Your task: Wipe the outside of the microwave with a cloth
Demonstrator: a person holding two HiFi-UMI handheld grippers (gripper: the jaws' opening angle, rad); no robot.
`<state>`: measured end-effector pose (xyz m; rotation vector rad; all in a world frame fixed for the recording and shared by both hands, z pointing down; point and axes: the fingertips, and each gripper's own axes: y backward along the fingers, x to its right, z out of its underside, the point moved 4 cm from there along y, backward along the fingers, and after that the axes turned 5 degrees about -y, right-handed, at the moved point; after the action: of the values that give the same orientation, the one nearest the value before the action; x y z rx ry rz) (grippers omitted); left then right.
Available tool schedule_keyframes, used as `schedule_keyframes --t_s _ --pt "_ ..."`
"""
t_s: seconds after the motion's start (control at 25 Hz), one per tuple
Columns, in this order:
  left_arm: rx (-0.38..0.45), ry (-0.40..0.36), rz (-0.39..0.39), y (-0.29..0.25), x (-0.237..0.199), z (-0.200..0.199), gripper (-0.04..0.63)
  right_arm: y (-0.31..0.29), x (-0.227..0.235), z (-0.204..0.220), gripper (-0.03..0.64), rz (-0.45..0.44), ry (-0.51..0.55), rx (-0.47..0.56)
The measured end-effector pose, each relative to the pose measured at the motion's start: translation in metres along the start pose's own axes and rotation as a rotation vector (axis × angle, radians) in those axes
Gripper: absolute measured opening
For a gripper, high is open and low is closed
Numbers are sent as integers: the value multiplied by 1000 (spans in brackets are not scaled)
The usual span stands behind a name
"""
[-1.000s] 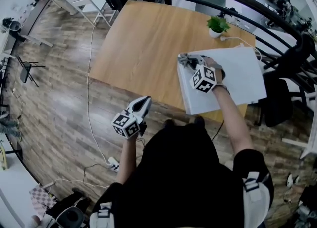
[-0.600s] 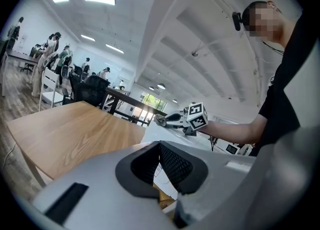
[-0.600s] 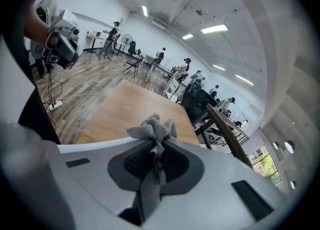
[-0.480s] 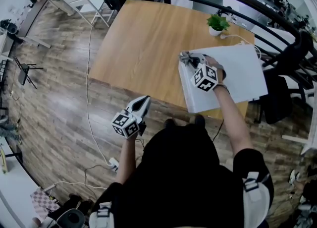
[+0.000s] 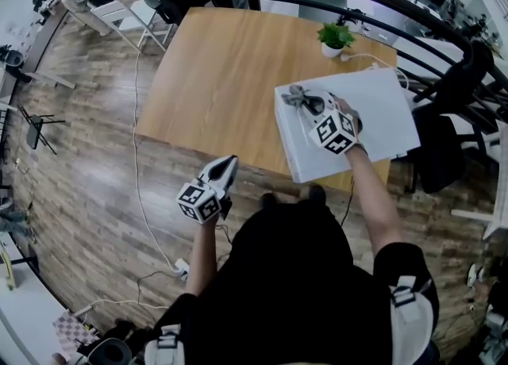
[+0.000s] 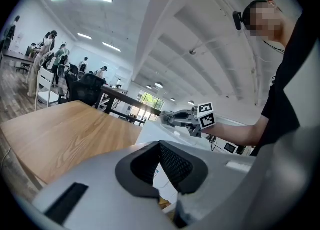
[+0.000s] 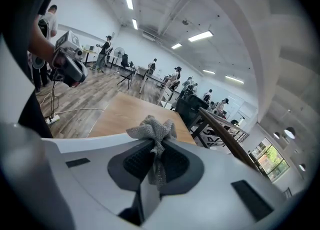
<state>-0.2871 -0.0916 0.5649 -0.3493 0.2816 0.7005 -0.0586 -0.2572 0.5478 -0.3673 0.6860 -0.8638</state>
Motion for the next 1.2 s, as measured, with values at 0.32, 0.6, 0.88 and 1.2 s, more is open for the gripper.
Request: schedule_keyframes --t_s 0.32,0.6,0.88,1.2 --pt "26 -14 -4 -36 38 -12 3 52 29 36 32 19 -61 30" --pt "13 -44 -4 -73 76 -19 2 102 50 72 32 -4 -162 104" --pt "22 -84 -19 -112 111 -26 3 155 52 108 32 -70 -214 196" --pt "34 -90 -68 -142 147 -17 3 193 73 149 31 -60 -303 234"
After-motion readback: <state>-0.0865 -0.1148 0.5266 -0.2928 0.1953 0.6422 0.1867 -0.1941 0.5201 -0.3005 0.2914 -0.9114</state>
